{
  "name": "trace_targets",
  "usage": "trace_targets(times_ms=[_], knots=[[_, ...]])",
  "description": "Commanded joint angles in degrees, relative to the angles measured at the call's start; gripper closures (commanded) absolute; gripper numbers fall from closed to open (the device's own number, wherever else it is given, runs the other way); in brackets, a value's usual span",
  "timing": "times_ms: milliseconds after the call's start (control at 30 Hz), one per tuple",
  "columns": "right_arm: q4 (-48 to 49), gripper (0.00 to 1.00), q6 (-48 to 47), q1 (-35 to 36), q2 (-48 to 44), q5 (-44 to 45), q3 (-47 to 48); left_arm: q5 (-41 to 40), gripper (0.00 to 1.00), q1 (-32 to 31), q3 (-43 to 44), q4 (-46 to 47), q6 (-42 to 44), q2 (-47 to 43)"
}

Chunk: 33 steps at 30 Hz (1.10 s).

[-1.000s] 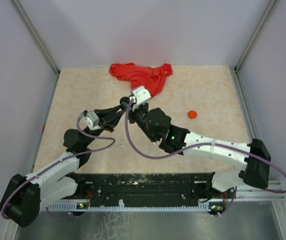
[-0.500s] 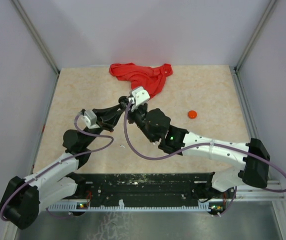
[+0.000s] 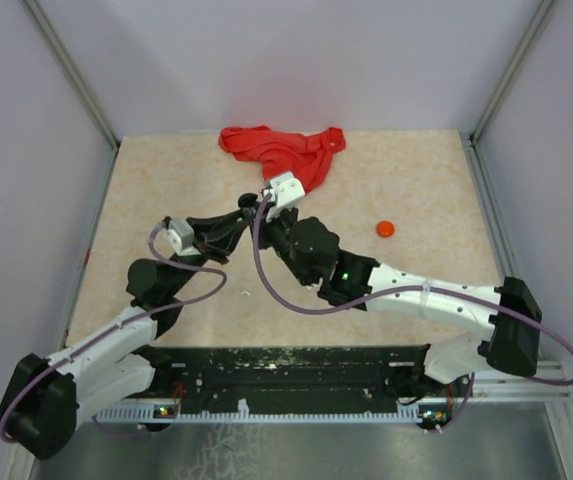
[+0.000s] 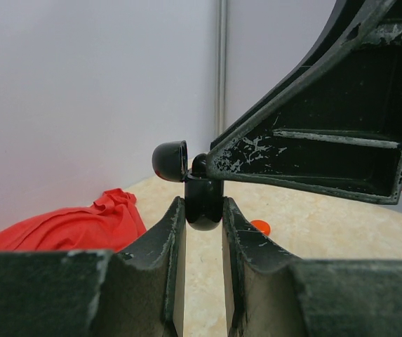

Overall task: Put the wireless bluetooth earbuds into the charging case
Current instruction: Place the earbud in the charging case.

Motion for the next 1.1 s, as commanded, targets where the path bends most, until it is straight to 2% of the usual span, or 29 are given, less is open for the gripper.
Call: trace_targets(times_ms=[0,100,233,400,567,700,867,1067], knots=[[-4.7,0.68,3.0,1.3,-0.9,-0.6,4.3,0.2,1.00,-0.7,1.1,2.9,1.7,-1.6],[-5.4,0.58,2.9,1.3,-1.3,-1.5,5.5,0.2,1.00,-0.8,1.0,2.7,2.2,-1.3],[-8.7,0.49,1.7,1.2,-3.1,-1.9,8.5,0.3,1.00,-0.9,0.9,2.6,2.3,-0.9],[-17.4,0.36,-0.8,0.5,-5.2,-4.8,14.0,1.8,1.00,-1.1,1.1,2.5,2.3,-0.2],[-29.4,0.32,0.6,-6.5,-6.8,-19.4,18.7,1.5,1.00,-1.0,1.1,2.6,0.8,0.1],[-34.0,0.25,-1.4,-12.9,-8.5,-29.3,18.5,4.6,1.00,-1.0,1.3,2.5,1.7,0.0],[-37.2,0.22,-4.7,-21.5,-10.3,-43.7,16.9,11.1,1.00,-1.0,2.6,2.0,1.9,0.9],[-42.1,0.19,-13.4,-23.0,-11.0,-46.9,15.2,16.9,1.00,-0.9,3.9,2.0,0.6,2.6]])
